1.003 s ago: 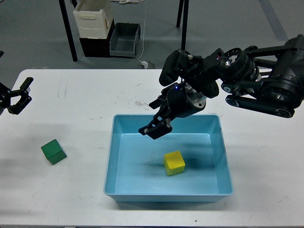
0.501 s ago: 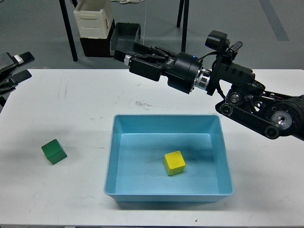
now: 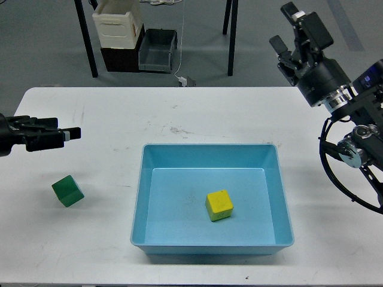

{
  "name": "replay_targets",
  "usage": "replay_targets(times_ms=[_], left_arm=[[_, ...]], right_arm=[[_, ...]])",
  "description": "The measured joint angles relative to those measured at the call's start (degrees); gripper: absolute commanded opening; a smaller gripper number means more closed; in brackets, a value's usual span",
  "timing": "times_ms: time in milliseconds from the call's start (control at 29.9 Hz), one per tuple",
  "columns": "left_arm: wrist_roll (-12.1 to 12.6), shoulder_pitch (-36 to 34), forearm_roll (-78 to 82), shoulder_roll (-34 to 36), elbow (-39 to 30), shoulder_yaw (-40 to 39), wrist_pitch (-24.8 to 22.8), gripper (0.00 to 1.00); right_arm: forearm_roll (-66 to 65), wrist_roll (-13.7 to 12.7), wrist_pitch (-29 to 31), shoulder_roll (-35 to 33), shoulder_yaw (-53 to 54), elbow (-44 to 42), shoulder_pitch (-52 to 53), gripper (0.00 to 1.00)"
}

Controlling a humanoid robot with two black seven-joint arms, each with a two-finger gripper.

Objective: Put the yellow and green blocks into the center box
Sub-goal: 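Withdraw the right gripper and move the left gripper to the green cube, then close the left gripper on the green cube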

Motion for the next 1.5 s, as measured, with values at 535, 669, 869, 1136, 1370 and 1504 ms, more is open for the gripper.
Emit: replay_targets(times_ms=[535,669,869,1136,1370,1504], left_arm=[[0.02,-13.65,17.37,-3.63,5.15,24.47,-1.43,1.00],[0.02,-13.79,17.55,-5.11,7.56,25.47,-1.44,1.00],[0.02,-13.89,17.73,-6.91,9.59,25.62,-1.44,1.00],[0.02,-13.89,18.88,-9.63,13.63,26.10,-1.44,1.00],[0.02,-13.82,19.22,-10.14,14.59,27.73,-1.44,0.97],[0.02,-13.62,19.26,-10.24,14.63,28.35,-1.44,0.85]], right_arm=[[9.23,0.82,11.95,-10.22,17.93,7.94,-20.63,1.00],[9.31,0.82,11.95,-10.25,19.42,8.13,-22.64,1.00],[9.31,0.82,11.91,-10.19,19.99,8.55,-23.82,1.00],[9.31,0.82,11.58,-10.18,20.29,8.58,-24.21,1.00],[9.31,0.82,11.44,-10.05,21.11,8.52,-24.83,1.00],[9.31,0.82,11.33,-10.01,21.12,8.51,-24.89,1.00]])
